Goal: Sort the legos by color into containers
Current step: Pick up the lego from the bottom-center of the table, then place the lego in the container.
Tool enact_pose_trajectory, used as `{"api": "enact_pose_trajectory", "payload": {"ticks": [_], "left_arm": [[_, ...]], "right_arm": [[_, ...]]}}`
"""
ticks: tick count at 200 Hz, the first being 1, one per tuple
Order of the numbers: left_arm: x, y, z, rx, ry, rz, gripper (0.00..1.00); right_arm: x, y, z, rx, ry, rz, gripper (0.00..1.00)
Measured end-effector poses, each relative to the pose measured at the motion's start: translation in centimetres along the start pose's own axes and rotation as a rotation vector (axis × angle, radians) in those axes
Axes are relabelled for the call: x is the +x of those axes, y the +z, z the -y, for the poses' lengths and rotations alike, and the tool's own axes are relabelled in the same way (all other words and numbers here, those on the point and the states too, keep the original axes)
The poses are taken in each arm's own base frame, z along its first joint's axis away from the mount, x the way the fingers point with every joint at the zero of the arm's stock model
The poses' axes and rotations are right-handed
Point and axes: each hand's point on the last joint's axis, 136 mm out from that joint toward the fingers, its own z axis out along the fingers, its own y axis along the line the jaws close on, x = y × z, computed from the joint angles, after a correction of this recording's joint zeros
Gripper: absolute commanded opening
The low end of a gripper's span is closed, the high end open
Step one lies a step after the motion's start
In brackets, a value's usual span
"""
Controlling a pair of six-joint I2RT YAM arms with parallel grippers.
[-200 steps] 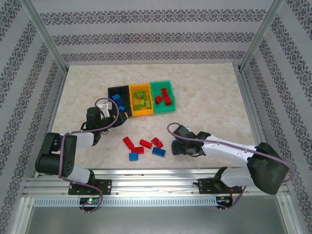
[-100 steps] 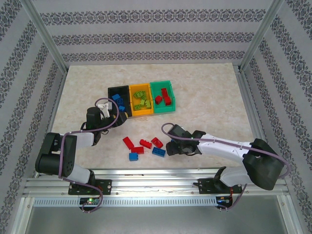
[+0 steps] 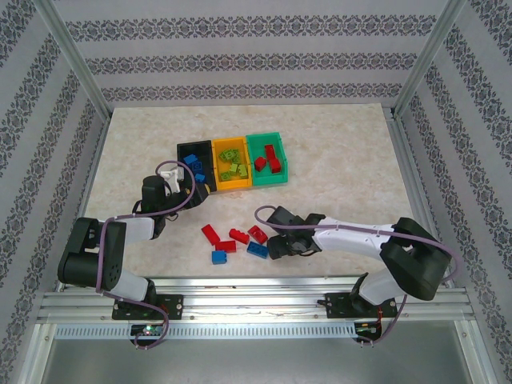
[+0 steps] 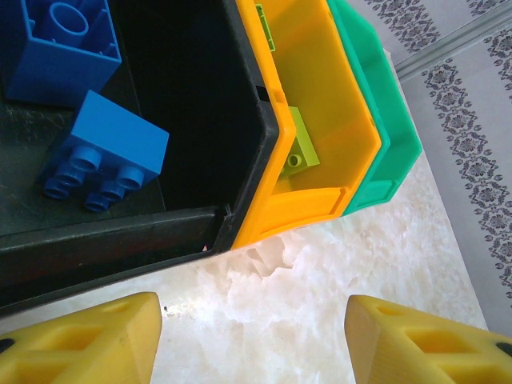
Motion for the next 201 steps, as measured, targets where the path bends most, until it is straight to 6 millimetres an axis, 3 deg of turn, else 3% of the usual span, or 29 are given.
{"api": "enact_pose_trajectory", "payload": {"ticks": [53,89,114,161,201], "left_arm": [[0.0,0.0,0.0,0.0,0.0,0.0,0.62],[0.0,0.0,0.0,0.0,0.0,0.0,0.62],[0.0,0.0,0.0,0.003,0.0,-0.001,0.62],[0.0,0.0,0.1,0.003,0.0,-0.002,0.62],[0.0,0.0,0.1,0.003,0.0,-0.002,0.62]], "right_arm": [[-0.1,-0.1,0.0,0.011,-0.003,-0.004,0.54],[-0.3,-0.3,-0.1,0.01,-0.009,-0.002,0.53],[-1.6,-1.1,-1.0,-0.015,-0.021,0.034,0.53],[-7.1,-4.4,-4.2,-0.111,-0.046,0.186,0.52],[-14.2,-5.4,-6.2,-0.198,-0.008,0.312,0.52]]}}
